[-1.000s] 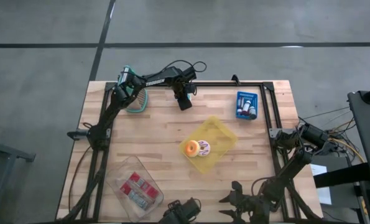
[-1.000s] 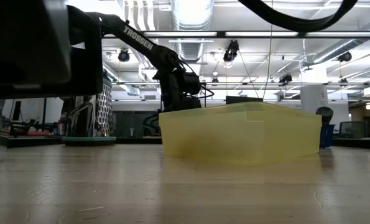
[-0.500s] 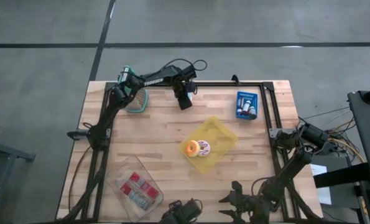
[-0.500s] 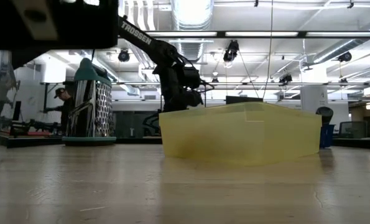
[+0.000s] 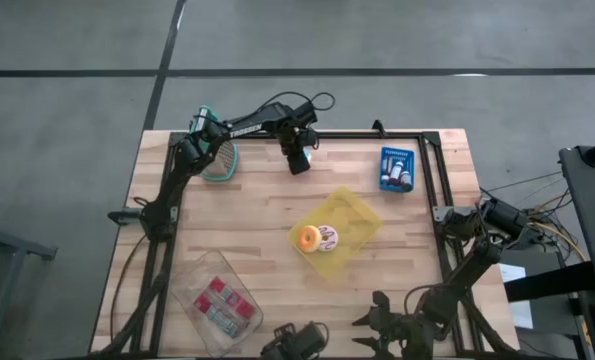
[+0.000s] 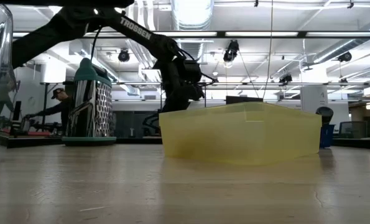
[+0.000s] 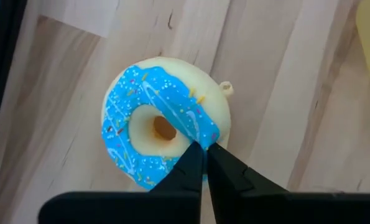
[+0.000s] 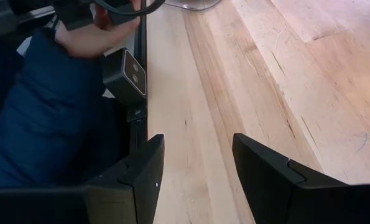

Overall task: Pick & Place Food Item
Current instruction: Put the blue donut into the yellow bin

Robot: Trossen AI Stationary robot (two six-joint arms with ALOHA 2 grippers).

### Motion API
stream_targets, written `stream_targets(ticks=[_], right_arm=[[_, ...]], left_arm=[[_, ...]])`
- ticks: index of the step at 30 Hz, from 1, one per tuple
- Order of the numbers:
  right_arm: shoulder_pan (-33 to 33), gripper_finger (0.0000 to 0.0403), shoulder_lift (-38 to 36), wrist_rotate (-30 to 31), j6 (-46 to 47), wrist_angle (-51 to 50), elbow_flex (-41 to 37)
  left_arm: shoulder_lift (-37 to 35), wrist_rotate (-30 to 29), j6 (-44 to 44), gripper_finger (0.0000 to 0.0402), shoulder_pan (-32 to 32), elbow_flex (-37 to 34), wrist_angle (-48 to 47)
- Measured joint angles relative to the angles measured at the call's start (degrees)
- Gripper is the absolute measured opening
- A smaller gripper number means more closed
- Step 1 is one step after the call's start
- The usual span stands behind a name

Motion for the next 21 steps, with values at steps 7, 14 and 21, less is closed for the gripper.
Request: stream_targets(ticks=[7, 14, 21], right_arm=[[-0.02, 0.0187, 0.0, 0.0, 0.0, 0.02, 0.0], [0.0, 0.0187, 0.0, 0.0, 0.0, 0.0, 0.0], [-0.02, 0.0187, 0.0, 0.0, 0.0, 0.0, 0.0]], left_arm=[[0.0, 0.35, -0.04, 0.0014, -0.66, 1.89, -0.93], [0.0, 1.5, -0.09, 0.0014, -1.72, 4.17, -1.07], [-0.04, 1.5, -0.2, 0.0014, -3.03, 7.47, -2.2]])
